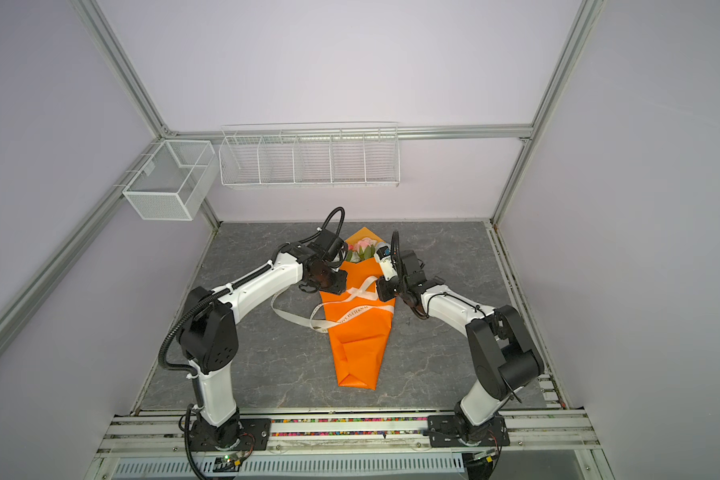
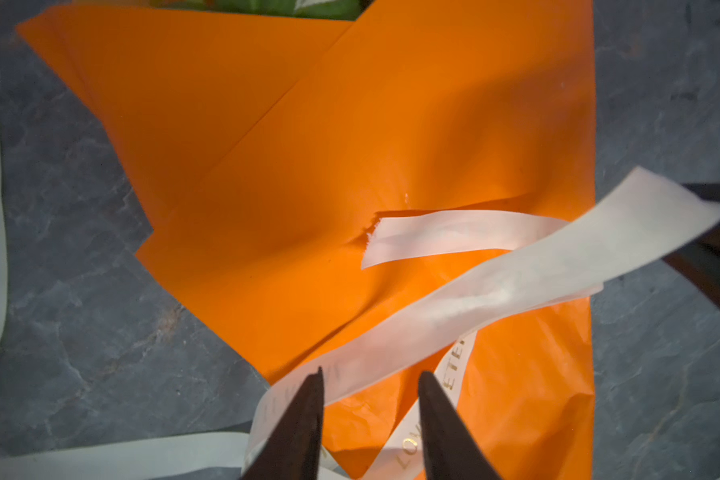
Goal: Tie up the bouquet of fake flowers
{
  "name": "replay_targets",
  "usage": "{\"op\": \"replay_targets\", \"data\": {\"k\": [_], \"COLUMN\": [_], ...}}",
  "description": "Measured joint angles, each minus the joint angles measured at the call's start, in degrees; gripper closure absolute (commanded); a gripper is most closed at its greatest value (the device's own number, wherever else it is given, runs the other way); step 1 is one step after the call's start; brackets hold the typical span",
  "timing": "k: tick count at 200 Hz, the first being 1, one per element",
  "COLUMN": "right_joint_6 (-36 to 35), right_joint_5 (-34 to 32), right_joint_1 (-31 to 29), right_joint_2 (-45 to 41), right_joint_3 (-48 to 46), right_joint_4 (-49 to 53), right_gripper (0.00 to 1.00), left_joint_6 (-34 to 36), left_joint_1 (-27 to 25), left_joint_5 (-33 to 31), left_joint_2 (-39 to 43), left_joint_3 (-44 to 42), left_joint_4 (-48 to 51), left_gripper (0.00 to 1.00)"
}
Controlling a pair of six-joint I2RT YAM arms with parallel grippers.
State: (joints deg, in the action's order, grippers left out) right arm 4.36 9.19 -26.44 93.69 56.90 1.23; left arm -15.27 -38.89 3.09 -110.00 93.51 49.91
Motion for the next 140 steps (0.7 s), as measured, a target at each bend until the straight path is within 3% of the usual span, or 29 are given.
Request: {"op": "replay_targets", "data": {"k": [46,72,140], "right_joint_6": [3.5,5.2,7.7], "right_joint_5": [-0.5,0.2,2.3], "right_joint_1": [0.5,1.2,2.8], "right_joint_2": [3.0,4.2,5.6], "right_joint_3": [6.1,7.8,8.1], "right_joint_4": [7.0,9.7,12.7], "right_gripper": [0.93,0.93,0.93], "left_joint_6": [2.9,5.5,8.6], "left_joint_1": [-1.3,-3.5,-6.4], "left_joint_5": [7.0,10.6,6.8], "left_joint_2": [7.3,5.6,-1.9], "left_joint_3": [-7.0,-6.1,-4.6], "left_joint_4": [-5.0,-4.6,-3.9], "left_gripper": [0.64,0.58,0.51]}}
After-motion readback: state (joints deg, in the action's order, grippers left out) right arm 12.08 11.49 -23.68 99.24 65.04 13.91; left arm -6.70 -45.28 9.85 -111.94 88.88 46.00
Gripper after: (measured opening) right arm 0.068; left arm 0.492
